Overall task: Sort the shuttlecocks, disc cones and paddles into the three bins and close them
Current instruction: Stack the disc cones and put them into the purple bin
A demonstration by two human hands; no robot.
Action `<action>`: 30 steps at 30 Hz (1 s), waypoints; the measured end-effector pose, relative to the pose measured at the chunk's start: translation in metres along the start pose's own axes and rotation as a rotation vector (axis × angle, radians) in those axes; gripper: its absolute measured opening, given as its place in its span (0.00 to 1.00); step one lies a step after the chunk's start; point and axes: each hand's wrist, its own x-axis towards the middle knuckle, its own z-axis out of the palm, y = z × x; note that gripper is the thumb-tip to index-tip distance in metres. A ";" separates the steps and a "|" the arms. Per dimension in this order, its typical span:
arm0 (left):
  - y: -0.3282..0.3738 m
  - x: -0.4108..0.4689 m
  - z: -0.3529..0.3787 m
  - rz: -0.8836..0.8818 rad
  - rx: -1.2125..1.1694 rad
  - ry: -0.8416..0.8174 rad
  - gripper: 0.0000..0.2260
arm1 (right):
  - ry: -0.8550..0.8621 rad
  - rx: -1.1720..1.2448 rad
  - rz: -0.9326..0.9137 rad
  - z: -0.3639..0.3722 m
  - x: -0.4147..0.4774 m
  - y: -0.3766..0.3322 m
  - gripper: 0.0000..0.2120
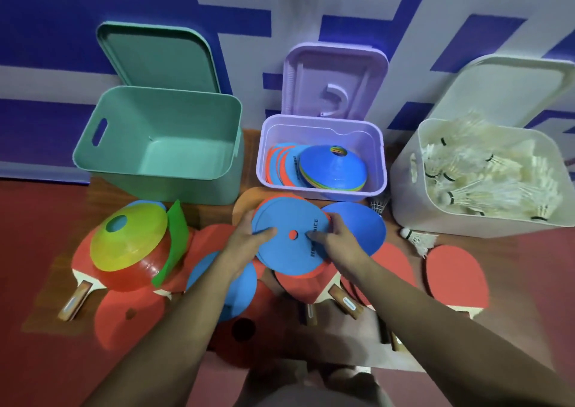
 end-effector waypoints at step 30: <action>0.043 -0.039 0.014 0.130 -0.249 0.294 0.19 | 0.300 -0.569 -0.624 -0.094 -0.020 -0.036 0.05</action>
